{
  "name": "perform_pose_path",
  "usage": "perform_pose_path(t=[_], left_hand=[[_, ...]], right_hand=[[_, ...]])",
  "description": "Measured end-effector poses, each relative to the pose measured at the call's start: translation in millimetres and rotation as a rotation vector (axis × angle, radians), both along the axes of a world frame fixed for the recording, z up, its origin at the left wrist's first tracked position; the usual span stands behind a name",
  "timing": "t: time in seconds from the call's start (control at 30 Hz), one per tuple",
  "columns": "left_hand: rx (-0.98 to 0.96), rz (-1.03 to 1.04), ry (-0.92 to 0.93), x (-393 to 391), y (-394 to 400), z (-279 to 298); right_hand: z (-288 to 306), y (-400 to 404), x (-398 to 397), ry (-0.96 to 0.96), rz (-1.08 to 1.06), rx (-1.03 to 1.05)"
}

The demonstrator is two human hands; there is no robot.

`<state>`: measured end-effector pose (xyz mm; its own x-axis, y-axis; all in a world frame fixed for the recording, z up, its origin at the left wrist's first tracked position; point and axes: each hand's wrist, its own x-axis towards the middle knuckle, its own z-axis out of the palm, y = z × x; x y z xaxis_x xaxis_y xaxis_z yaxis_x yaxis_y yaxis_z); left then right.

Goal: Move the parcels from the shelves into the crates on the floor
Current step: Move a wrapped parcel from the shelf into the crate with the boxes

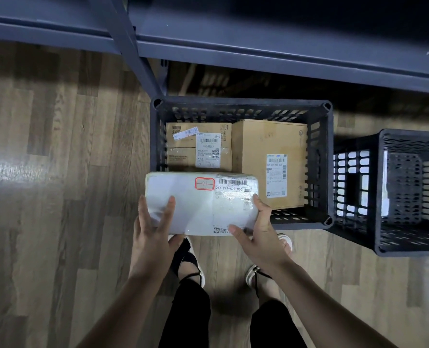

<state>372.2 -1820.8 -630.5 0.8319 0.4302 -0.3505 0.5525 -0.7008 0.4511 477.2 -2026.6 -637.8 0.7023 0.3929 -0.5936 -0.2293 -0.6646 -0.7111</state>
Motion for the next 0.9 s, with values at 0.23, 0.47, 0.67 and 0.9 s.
perform_pose_path(t=[0.23,0.47,0.67,0.9], left_hand=[[0.011,0.031,0.014,3,-7,2],[-0.007,0.052,0.032,5,-5,2],[0.013,0.067,-0.010,10,-5,9],[0.027,0.212,-0.129,54,-5,29]], right_hand=[[-6,-4,2,-0.002,0.000,0.022],[-7,-4,7,0.060,0.008,0.072],[22,2,24,-0.023,0.038,0.036],[39,22,84,-0.037,0.070,0.148]])
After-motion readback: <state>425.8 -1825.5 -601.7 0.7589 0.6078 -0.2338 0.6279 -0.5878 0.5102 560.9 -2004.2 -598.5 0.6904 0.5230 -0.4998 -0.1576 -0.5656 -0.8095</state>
